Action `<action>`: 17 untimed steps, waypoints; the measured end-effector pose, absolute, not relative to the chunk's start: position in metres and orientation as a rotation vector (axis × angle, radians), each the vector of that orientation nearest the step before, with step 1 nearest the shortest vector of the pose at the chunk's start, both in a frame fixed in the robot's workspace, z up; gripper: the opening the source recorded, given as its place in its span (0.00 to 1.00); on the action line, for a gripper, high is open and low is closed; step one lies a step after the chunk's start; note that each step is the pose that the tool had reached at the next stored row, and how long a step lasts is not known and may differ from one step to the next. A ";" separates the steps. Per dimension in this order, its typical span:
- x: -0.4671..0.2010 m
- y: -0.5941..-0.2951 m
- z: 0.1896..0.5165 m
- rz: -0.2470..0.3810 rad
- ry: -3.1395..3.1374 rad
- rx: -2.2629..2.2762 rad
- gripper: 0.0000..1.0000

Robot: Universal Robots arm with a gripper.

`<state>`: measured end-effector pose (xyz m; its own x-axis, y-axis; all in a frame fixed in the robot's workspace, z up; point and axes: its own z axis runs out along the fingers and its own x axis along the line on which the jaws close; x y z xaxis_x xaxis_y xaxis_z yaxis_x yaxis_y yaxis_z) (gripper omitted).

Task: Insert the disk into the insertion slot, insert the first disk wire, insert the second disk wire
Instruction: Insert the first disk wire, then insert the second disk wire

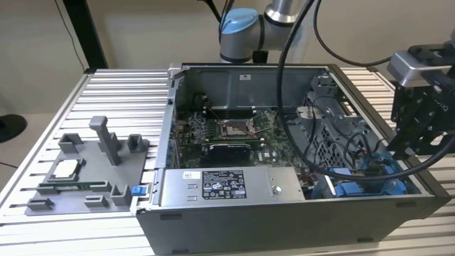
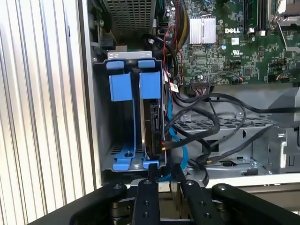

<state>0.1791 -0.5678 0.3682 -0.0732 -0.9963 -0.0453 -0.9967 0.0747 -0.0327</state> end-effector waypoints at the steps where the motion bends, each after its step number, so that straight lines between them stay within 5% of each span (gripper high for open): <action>1: 0.182 -0.568 0.368 0.013 2.262 -2.102 1.00; 17: 0.203 -0.568 0.368 0.054 2.262 -2.122 1.00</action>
<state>0.2025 -0.5678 0.3682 -0.0636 -0.9966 -0.0524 -0.9980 0.0637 -0.0013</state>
